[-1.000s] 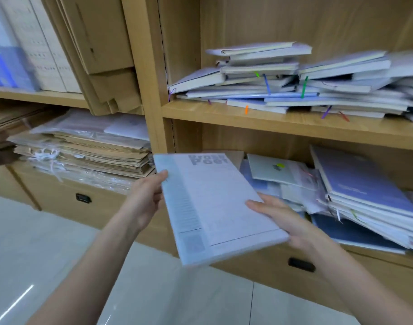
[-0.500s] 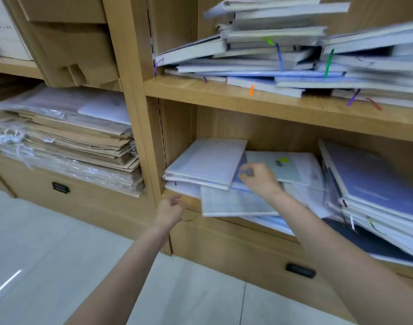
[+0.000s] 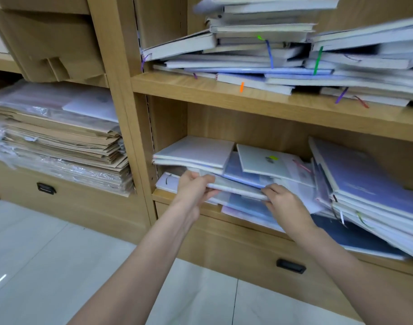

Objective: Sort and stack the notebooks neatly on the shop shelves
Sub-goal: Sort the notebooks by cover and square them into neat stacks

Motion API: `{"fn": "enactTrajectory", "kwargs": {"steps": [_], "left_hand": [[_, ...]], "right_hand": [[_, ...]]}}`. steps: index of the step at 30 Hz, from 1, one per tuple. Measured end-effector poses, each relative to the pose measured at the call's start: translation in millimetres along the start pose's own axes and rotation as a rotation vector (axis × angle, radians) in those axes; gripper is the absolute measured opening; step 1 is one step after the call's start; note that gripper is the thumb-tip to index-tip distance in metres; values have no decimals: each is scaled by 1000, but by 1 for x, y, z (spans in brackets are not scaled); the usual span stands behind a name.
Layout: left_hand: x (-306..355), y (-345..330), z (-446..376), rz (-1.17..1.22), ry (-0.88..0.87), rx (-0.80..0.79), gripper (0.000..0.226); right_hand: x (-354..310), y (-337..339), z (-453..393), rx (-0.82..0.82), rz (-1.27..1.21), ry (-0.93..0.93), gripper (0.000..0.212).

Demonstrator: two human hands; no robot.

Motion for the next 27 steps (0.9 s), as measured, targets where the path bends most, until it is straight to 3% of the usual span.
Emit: {"fn": "enactTrajectory", "kwargs": {"steps": [2,10,12,17,19,21,25,27], "left_hand": [[16,-8,10,-28,-61,-12,25],[61,-2,53,-24,-160,9,16],[76,7,63,3,-199,32,17],[111,26,83,-30,-280,1,6],[130,30,89,-86,-370,28,3],[152,35,92,-165,-479,73,12],[159,43,78,-174,-496,82,16],[139,54,56,-125,-411,110,17]], "right_hand": [[3,11,-5,-21,-23,-61,17],[1,47,-1,46,-100,-27,22],[-9,62,-2,56,-226,-1,23],[-22,69,0,-310,-1025,-254,56],[-25,60,3,-473,-917,-222,47],[-30,51,10,-613,-864,-173,53],[-38,32,25,-748,-1232,-321,70],[-23,25,31,-685,-1331,-448,66]]}}
Point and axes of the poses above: each hand's wrist, its own z-axis away from the middle knuckle, its own y-axis out of the back of the hand, x = y × z, the point moved 6 cm from there along -z, towards the middle knuckle, and after that the axes turned 8 degrees about z, right-handed, at the moved point
